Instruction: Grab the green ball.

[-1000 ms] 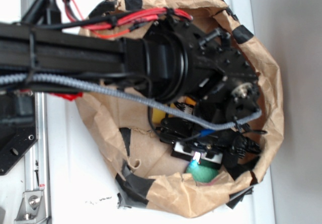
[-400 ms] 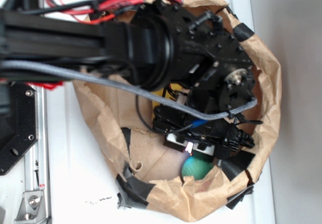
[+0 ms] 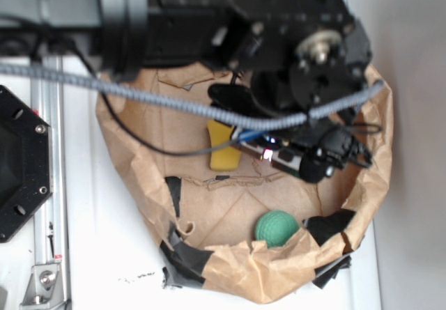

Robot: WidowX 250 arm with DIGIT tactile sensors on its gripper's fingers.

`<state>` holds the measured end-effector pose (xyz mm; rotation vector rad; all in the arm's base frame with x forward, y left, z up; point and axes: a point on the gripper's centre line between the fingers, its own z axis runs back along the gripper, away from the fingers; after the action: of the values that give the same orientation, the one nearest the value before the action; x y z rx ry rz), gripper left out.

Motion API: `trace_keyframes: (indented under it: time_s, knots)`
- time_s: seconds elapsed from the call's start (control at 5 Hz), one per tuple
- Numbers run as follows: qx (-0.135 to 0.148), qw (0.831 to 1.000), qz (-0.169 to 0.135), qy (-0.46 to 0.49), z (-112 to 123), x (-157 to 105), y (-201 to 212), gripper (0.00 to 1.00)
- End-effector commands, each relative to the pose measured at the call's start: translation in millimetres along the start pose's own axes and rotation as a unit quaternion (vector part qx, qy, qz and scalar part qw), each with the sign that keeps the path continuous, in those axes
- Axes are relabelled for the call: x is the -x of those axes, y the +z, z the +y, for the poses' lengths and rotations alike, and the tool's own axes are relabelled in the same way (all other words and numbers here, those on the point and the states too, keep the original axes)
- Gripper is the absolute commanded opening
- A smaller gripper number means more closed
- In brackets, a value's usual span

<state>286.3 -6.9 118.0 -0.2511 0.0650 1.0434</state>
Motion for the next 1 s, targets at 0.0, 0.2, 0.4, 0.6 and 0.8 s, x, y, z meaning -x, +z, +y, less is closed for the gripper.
trace_keyframes:
  time_s: [0.0,0.2,0.4,0.6,0.8]
  knots:
    - [0.015,0.998,0.024,0.055,9,8,-4,1.0]
    - [0.032,0.994,0.051,0.086,0,25,-27,1.0]
    - [0.017,0.991,0.074,0.114,-7,37,-49,1.0]
    - [-0.007,0.985,0.099,0.139,-17,49,-70,1.0]
    - [-0.032,0.975,0.154,0.155,-26,69,-93,1.0]
